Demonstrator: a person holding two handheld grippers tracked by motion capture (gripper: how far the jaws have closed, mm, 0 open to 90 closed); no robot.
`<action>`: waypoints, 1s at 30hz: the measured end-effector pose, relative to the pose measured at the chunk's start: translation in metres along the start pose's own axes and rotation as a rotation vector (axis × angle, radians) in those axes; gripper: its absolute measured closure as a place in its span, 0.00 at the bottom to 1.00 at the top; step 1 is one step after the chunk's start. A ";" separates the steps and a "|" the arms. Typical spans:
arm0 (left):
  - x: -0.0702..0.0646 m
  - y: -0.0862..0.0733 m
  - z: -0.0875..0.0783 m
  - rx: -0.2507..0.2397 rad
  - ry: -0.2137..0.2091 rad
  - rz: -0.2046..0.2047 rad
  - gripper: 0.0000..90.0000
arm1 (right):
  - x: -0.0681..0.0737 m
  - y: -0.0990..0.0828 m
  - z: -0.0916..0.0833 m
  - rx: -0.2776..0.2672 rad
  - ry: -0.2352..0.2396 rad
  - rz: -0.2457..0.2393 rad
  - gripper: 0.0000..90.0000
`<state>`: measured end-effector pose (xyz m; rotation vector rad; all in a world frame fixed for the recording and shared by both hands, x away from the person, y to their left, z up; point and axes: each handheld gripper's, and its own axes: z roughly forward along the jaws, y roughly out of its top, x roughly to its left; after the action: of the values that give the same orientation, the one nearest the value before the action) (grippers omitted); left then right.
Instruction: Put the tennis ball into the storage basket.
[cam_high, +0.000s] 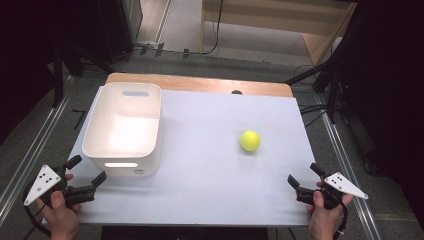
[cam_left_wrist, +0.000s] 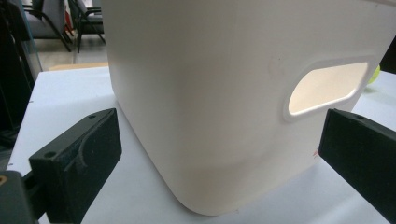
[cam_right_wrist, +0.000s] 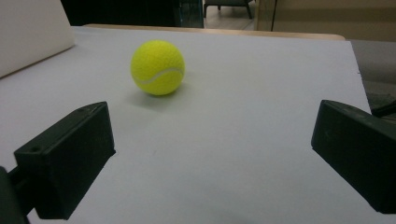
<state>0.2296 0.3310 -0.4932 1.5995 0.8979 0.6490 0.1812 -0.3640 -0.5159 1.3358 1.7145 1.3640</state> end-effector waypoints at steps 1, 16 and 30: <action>0.000 0.000 0.000 0.000 0.000 0.000 0.00 | 0.000 0.000 0.000 0.000 -0.001 -0.003 0.00; 0.000 0.000 0.001 -0.002 0.005 -0.004 0.00 | 0.003 0.008 -0.001 0.049 0.028 -0.022 0.00; 0.000 -0.001 0.001 0.000 0.005 -0.003 0.00 | 0.013 0.030 -0.001 0.081 0.032 -0.047 0.00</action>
<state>0.2300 0.3306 -0.4942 1.5972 0.9032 0.6510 0.1869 -0.3530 -0.4860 1.3150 1.8283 1.3088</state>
